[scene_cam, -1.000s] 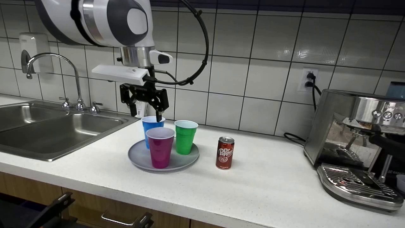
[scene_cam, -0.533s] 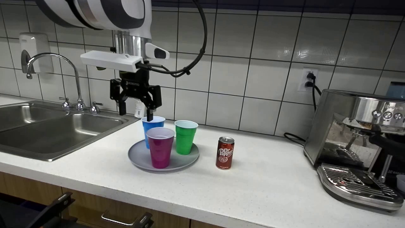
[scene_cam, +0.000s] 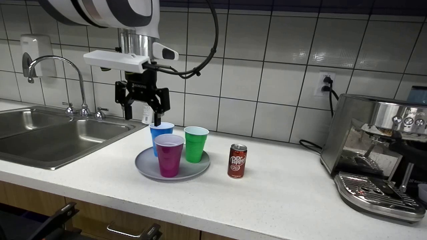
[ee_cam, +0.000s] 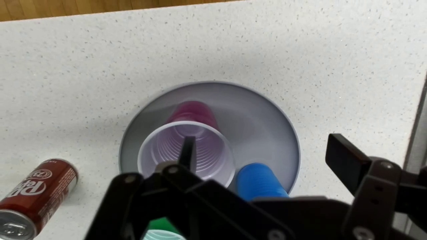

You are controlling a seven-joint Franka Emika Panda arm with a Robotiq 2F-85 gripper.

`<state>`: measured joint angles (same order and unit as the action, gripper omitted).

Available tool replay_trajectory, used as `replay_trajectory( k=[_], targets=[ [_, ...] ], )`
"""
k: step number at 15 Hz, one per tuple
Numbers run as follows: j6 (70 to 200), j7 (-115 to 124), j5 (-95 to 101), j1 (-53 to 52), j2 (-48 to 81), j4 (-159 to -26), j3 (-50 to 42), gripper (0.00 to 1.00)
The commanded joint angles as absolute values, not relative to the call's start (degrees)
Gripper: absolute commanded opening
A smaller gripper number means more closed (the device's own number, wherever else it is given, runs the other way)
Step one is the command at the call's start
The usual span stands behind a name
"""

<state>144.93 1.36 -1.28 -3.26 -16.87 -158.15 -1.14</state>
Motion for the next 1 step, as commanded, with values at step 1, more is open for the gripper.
replay_trajectory(
  k=[1],
  targets=[
    [144.82, 1.09, -1.63, -2.57, -16.9, -158.11, -0.42, 1.0]
  ],
)
